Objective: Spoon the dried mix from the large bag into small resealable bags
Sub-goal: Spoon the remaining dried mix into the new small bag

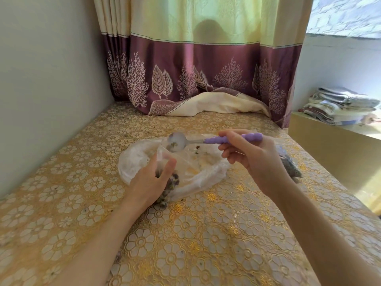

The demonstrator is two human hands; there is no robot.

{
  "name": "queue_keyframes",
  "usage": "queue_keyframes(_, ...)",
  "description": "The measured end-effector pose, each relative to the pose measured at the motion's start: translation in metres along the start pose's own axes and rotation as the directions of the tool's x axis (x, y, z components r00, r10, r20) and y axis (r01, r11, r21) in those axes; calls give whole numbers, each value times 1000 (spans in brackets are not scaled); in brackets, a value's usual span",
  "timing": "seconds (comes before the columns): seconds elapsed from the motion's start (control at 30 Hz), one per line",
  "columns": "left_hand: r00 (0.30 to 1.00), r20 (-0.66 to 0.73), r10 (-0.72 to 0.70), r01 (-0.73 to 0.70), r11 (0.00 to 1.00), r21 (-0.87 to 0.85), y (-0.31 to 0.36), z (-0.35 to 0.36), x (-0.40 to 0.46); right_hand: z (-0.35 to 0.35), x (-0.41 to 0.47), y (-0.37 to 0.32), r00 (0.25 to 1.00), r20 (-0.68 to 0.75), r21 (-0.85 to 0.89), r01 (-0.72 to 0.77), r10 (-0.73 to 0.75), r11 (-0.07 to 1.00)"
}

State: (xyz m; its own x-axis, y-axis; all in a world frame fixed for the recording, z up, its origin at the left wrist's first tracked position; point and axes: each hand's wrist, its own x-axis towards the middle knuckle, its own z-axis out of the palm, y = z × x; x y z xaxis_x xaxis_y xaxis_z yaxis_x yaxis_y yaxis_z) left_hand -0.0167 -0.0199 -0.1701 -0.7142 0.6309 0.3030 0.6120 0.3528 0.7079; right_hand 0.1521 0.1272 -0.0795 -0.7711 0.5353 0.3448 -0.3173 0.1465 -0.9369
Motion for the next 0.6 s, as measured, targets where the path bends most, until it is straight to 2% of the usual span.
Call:
queue_keyframes(0.13, 999, -46, 6, -6, 1000, -9, 0, 0, 1, -2, 2, 4, 1000, 19, 5, 7, -7, 1000)
queue_keyframes(0.27, 999, -36, 5, -5, 1000, -9, -1, -2, 1, -9, 11, 16, 990, -141, 51, 20, -13, 998)
queue_keyframes(0.4, 1000, 14, 6, -7, 999, 32, 1, -3, 1, -17, 24, 43, 954, -300, -190, -39, -20, 981)
queue_keyframes(0.6, 1000, 5, 28, -28, 999, 43, -1, -1, 0, -16, 37, 67, 943, -322, -479, -87, -83, 873)
